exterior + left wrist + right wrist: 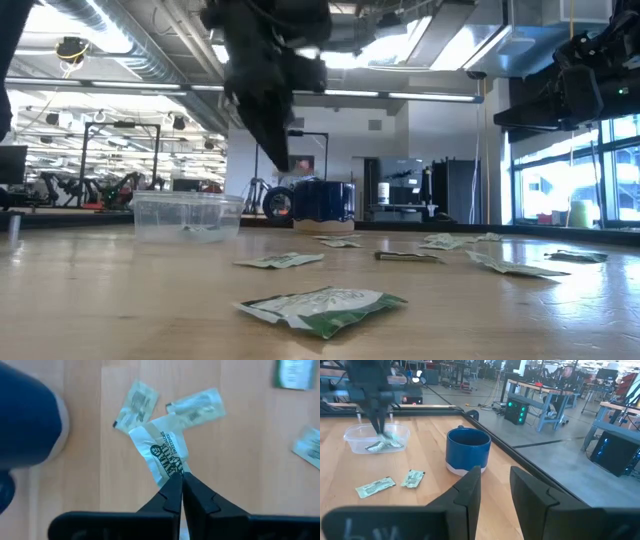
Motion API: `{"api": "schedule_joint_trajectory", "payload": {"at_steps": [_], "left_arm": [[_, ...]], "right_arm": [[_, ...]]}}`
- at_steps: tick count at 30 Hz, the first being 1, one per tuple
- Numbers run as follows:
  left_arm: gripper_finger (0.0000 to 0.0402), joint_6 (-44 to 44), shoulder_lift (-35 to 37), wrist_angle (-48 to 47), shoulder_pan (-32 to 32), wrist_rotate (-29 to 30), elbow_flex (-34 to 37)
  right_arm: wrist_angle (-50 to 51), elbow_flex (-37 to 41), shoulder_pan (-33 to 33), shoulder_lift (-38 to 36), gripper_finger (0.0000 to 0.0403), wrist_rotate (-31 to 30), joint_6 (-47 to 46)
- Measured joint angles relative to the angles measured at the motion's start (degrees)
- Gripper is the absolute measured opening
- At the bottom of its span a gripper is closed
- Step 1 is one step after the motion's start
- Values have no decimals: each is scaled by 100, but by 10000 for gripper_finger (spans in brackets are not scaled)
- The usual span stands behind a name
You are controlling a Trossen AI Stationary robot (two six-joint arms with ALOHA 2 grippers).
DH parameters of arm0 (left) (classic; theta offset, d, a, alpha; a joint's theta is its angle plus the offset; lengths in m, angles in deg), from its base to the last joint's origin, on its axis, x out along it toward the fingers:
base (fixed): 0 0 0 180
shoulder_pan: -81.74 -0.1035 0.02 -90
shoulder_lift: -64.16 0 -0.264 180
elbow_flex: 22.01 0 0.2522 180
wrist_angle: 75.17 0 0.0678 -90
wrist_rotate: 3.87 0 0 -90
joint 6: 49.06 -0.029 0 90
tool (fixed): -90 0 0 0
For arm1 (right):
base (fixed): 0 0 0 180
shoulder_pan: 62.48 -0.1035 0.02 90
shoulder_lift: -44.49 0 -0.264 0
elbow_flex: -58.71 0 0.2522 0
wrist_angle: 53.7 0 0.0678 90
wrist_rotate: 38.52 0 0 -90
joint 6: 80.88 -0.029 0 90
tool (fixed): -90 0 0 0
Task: Pick and place Stevia / Truvia into bins
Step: Put the white stevia packet into the transparent container
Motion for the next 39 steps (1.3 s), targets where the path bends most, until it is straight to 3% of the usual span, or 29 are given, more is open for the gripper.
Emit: {"api": "schedule_joint_trajectory", "payload": {"at_steps": [9,18,29,39], "left_arm": [[4,1177,756,-830,301,398,454],[4,1964,941,-671,417,481,1295],[17,2039,923,-32,413,440,1803],[61,2030,925,-30,344,443,1808]], "right_arm": [[10,-1,-1,0,108,7,-129],[10,-1,-1,0,108,7,-146],[10,1,1,0,108,5,-149],[8,0,-1,0,108,4,-149]]}}
